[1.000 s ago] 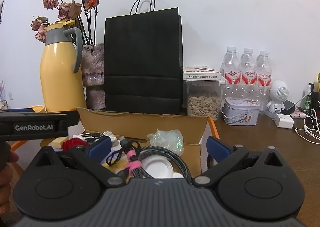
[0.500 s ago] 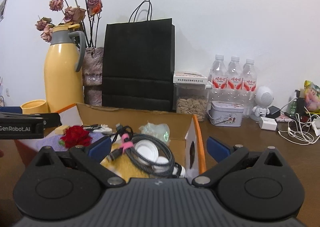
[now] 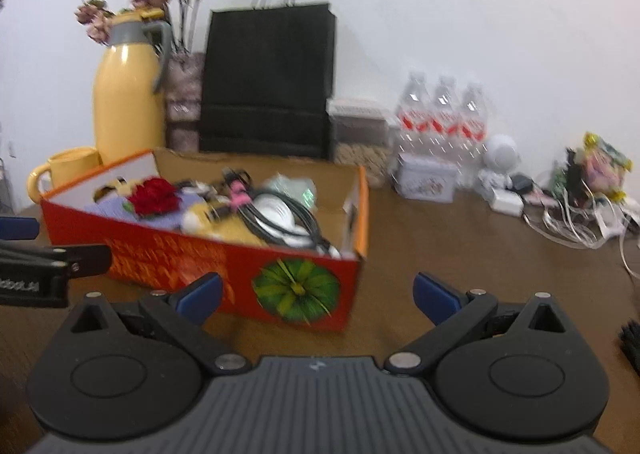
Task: Organize objects
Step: 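Withdraw both open tools from the box over the table, then close the left tool on the last white round lid on the table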
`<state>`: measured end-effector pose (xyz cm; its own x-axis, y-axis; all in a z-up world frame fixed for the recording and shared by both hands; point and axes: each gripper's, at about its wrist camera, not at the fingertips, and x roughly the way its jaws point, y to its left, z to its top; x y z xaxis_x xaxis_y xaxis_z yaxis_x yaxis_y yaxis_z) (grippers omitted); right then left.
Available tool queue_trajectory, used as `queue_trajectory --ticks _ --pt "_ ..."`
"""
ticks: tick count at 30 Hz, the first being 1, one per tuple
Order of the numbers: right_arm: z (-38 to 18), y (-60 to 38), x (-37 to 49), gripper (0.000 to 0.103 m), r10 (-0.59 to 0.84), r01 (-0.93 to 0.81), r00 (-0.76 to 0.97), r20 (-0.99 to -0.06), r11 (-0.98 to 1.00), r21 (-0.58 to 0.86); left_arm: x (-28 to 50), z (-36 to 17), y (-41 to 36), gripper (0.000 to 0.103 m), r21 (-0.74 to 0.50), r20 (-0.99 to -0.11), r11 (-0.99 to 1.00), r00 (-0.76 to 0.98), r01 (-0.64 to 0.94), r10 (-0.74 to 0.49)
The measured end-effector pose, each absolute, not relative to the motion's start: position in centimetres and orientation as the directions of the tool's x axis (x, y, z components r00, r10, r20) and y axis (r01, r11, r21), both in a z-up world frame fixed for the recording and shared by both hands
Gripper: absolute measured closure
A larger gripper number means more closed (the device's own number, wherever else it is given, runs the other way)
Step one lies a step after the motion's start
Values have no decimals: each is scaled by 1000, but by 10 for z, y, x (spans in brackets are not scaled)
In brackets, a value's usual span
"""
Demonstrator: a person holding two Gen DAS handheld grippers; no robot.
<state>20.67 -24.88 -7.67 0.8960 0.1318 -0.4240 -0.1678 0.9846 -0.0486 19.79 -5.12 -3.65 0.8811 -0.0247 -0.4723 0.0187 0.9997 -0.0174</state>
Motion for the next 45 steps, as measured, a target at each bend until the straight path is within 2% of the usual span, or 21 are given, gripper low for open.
queue_trajectory --ticks 7,13,19,21,23,31,37,43,45 --pt "-87 -275 214 0 63 -76 869 -490 997 -7 212 -50 -76 0 -27 -553 999 832 30 -40" --pt "-91 -280 218 0 46 -51 860 -508 999 4 223 -54 -93 1 -20 -570 999 821 28 -34" --pt "-91 -278 220 0 47 -56 856 -515 998 -2 234 -56 -99 24 -50 -593 998 803 35 -57" --pt "-92 -277 221 0 47 -57 854 -518 998 -3 235 -57 -99 46 -63 -596 997 800 45 -74" --pt "-93 -276 222 0 45 -58 850 -524 998 -8 234 -57 -99 63 -90 -595 993 796 74 -113" --pt "-95 -276 222 0 75 -80 851 -520 997 12 221 -48 -95 64 -80 -549 993 828 85 -115" --pt "-91 -266 212 0 161 -164 857 -490 986 37 207 -38 -76 64 -57 -508 995 855 84 -101" --pt "-93 -231 204 0 250 -281 813 -526 960 23 202 -37 -42 64 -49 -492 998 869 26 -47" --pt "-95 -217 206 4 273 -317 786 -554 948 18 202 -37 -31 64 -59 -496 998 868 4 -32"
